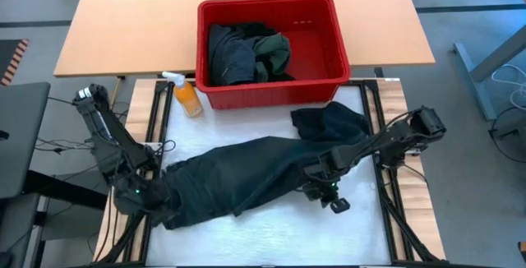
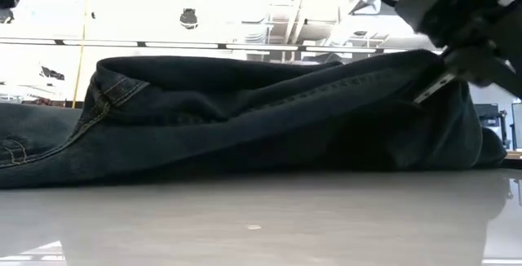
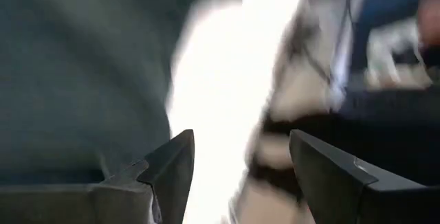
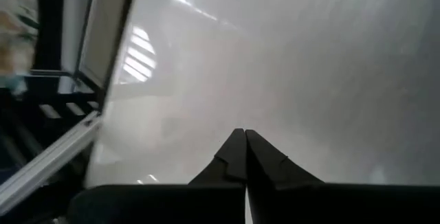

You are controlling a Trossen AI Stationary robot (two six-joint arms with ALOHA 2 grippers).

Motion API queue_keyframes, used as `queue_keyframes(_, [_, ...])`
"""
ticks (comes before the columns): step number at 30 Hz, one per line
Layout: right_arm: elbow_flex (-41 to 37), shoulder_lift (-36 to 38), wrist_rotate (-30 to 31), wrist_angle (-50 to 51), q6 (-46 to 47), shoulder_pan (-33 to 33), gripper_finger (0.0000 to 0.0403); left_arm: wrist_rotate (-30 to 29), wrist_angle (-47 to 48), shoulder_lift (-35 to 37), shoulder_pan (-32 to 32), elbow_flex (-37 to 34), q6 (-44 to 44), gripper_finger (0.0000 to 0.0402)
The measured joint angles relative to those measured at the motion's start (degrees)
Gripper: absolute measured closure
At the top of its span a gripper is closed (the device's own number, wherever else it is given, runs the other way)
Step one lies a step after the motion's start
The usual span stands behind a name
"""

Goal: Fold Laundry from Bin
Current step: Fold the blue pants

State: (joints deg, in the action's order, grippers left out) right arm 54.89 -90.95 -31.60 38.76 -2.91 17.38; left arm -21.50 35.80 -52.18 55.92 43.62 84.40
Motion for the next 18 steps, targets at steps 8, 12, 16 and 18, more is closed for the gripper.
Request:
queue_keyframes(8, [0.0, -2.0, -26.4, -10.6, 6.8, 3.8, 0.0386, 5.6, -4.0, -5.4, -13.6, -9.6, -8.4, 0.0178])
queue_keyframes(12, [0.0, 1.0, -29.8, -7.5, 11.4, 3.4, 0.0386, 15.9, -8.6, -8.8, -17.8, -14.6, -10.0, 0.0178])
queue_keyframes(16, [0.0, 7.0, -26.6, -4.5, 13.4, 2.9, 0.0387, 27.1, -10.3, -12.7, -18.5, -18.3, -8.1, 0.0178])
queue_keyframes(18, [0.0, 11.0, -20.9, -3.0, 13.5, 2.2, 0.0387, 32.6, -12.3, -14.4, -17.9, -18.8, -8.1, 0.0178])
